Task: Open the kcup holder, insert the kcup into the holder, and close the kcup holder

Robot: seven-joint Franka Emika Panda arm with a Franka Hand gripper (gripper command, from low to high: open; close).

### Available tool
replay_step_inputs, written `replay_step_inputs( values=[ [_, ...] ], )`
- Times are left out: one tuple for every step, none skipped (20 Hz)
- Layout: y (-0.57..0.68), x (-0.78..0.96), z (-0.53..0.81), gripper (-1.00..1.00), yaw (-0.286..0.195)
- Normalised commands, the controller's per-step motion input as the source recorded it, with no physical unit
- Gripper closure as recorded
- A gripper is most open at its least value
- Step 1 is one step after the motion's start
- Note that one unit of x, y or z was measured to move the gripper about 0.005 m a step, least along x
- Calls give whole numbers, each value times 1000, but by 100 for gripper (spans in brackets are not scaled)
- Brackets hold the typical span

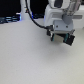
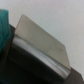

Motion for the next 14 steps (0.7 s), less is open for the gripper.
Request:
replay_step_inputs(
  values=[
    [519, -367, 6, -100, 112],
    [528, -357, 6, -100, 113],
    [558, -369, 10, -100, 103],
    [593, -397, 12, -100, 90],
    [612, -418, 21, -100, 83],
    [620, -459, 24, -100, 80],
    [626, -467, 24, -100, 76],
    [538, -495, 16, -100, 89],
    [538, -521, 46, -100, 88],
    [532, -516, 14, -100, 96],
    [512, -564, 13, -100, 91],
    [456, -676, 13, -100, 80],
    [405, -794, -2, -100, 71],
    [360, -907, -10, -100, 69]
  ],
)
